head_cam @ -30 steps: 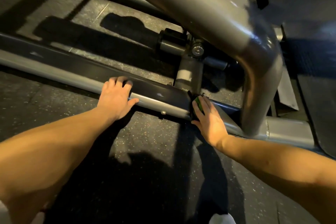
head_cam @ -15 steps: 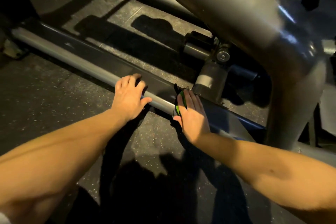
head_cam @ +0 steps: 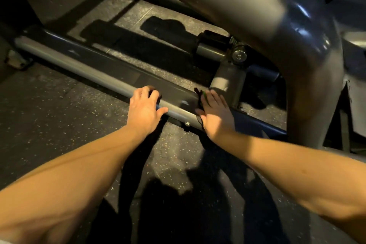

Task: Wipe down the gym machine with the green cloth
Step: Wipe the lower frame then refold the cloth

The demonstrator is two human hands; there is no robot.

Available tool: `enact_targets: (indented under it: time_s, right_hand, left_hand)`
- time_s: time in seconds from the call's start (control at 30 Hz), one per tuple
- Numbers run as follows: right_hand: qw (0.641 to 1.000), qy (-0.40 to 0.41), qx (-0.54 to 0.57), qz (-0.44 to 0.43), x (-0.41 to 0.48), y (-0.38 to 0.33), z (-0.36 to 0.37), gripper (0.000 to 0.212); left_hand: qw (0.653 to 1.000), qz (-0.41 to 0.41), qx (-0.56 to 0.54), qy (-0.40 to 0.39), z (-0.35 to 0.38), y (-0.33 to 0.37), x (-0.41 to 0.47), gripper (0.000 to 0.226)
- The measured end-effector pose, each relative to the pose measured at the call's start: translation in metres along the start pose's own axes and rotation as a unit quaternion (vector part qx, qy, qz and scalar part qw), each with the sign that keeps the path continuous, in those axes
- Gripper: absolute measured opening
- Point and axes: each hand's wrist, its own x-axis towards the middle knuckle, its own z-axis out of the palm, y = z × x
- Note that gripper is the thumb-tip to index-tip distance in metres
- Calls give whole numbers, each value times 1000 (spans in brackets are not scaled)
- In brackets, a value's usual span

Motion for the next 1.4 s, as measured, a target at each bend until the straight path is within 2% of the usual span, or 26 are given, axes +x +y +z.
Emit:
enact_targets:
  time_s: [0.13, 0.2, 0.3, 0.4, 0.53, 0.6, 0.7, 0.8, 0.87, 1.0, 1.1, 1.2, 1.4]
  right_hand:
    - [999, -29, -9, 22, 49, -19, -5, 55]
    - [999, -51, -8, -13, 30, -9, -9, 56]
    - [996, 1, -6, -91, -31, 12, -6, 51]
    - [994, 26, -11, -108, -40, 15, -1, 45]
    - [991, -74, -39, -102, 13, -22, -7, 59]
    - [989, -95, -48, -102, 31, -34, -7, 61]
    - [988, -78, -24, -130, 12, -26, -6, 59]
    - [983, -16, 41, -179, -37, -4, -10, 54]
    - [977, -30, 17, -209, -51, 8, -14, 53]
    - [983, -19, 24, -182, -27, -10, -13, 50]
    - [983, -76, -1, -165, 24, -41, -14, 54]
    - [987, -73, -26, -144, 47, -55, -15, 57]
    - [985, -30, 11, -168, -39, 7, -10, 54]
  left_hand:
    - [1000, -1, 2, -13, -3, 3, 1, 46]
    - [1000, -1, 5, -18, -3, 3, 1, 46]
    - [1000, 2, 3, -4, -1, 3, 0, 45]
    - [1000, -2, 0, 5, 2, 3, -1, 44]
    - [1000, -1, 3, 10, 4, 3, -4, 44]
    - [1000, -3, 5, 6, 3, 5, -3, 44]
    - [1000, -7, 6, -4, 1, 5, -3, 45]
    - [1000, -7, 4, 1, 2, 4, -4, 44]
    - [1000, -11, -1, 4, 4, 4, -5, 43]
    - [1000, -14, -6, 12, 6, 6, -6, 42]
    - [1000, -9, 3, 9, 6, 5, -6, 43]
    - [1000, -3, 5, 8, 3, 3, -3, 44]
    - [1000, -2, 4, 0, 2, 0, -2, 46]
